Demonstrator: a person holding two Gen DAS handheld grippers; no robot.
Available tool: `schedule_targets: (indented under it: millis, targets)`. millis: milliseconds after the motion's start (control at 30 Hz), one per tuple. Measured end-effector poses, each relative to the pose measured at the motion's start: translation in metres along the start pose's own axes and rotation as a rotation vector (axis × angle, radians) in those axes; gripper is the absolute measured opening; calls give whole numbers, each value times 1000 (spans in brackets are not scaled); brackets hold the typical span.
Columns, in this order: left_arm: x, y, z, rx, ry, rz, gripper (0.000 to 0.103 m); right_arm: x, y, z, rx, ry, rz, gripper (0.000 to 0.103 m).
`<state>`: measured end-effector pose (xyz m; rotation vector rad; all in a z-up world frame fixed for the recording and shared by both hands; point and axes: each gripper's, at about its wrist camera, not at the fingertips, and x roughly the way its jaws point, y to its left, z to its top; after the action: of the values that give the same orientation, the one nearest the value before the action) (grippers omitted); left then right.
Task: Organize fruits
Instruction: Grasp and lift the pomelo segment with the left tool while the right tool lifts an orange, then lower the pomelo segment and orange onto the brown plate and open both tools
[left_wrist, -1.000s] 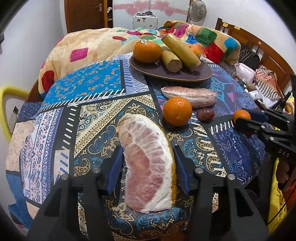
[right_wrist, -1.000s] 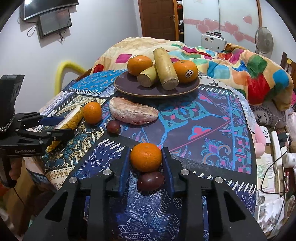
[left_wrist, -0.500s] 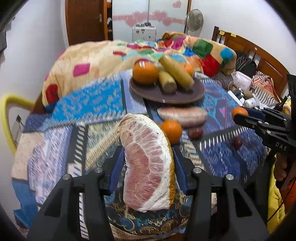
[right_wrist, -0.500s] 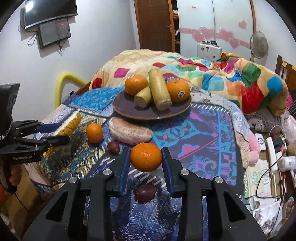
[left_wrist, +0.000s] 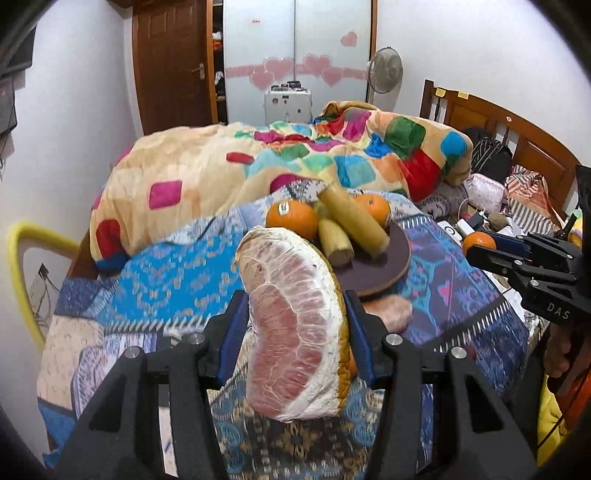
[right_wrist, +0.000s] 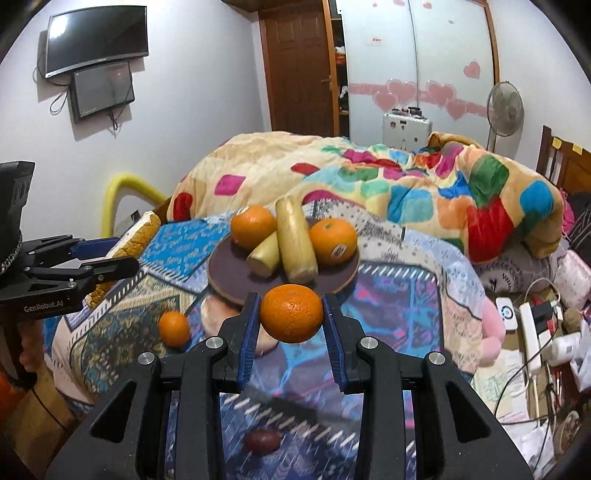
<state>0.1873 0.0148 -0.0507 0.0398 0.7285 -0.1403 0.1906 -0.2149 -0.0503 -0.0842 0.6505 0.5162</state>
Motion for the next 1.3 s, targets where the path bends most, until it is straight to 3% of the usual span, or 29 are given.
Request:
schedule_targets:
  millis: [533,1300]
  targets:
    - [55,0,42,18,-25,-18,51,48,-20,24,-17,9,-42,31]
    - [122,-20,55,78,24,27,52,100,-29,29,-19,123,-35,31]
